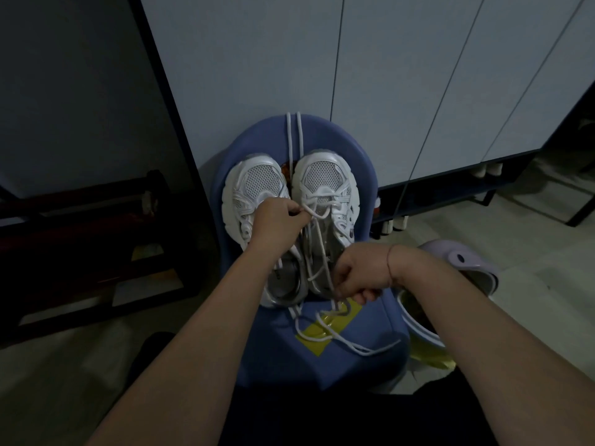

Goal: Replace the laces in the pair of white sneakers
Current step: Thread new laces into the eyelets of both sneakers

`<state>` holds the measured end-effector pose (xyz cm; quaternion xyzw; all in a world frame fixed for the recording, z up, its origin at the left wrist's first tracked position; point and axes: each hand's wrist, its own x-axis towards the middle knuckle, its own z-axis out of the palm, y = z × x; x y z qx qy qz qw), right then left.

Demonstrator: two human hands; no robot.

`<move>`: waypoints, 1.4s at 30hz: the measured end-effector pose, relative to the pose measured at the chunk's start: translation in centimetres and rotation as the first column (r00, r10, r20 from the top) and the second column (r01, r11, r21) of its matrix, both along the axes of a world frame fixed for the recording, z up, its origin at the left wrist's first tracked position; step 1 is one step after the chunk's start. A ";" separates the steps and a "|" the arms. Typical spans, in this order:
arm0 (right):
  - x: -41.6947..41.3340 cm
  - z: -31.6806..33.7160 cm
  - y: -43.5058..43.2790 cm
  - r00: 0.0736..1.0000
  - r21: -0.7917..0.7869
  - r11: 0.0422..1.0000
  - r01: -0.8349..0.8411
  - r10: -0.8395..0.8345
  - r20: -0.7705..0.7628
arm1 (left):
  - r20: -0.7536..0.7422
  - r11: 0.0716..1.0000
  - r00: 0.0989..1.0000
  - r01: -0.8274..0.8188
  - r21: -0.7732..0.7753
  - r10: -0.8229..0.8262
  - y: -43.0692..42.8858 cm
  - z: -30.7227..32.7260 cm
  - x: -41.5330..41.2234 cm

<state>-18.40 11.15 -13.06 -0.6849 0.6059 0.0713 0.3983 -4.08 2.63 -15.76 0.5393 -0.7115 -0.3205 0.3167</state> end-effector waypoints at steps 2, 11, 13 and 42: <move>-0.1 -0.1 -0.6 0.971 -0.182 0.961 0.208 -0.180 0.159 | 0.004 1.000 1.000 0.001 -0.009 -0.001 0.0 0.0 0.0; 2.2 -2.3 -4.3 0.699 -0.266 0.681 0.682 -0.499 0.512 | 0.010 1.000 1.000 0.015 -0.010 -0.014 -0.1 0.0 0.2; 2.3 -2.4 -4.3 0.621 -0.195 0.652 0.732 -0.522 0.585 | 0.012 1.000 1.000 0.012 -0.007 -0.011 -0.2 0.0 0.2; -1.4 3.3 0.3 -0.085 0.422 0.683 0.596 -0.469 0.879 | -0.455 0.937 0.874 0.287 0.200 -0.171 8.0 3.5 -1.5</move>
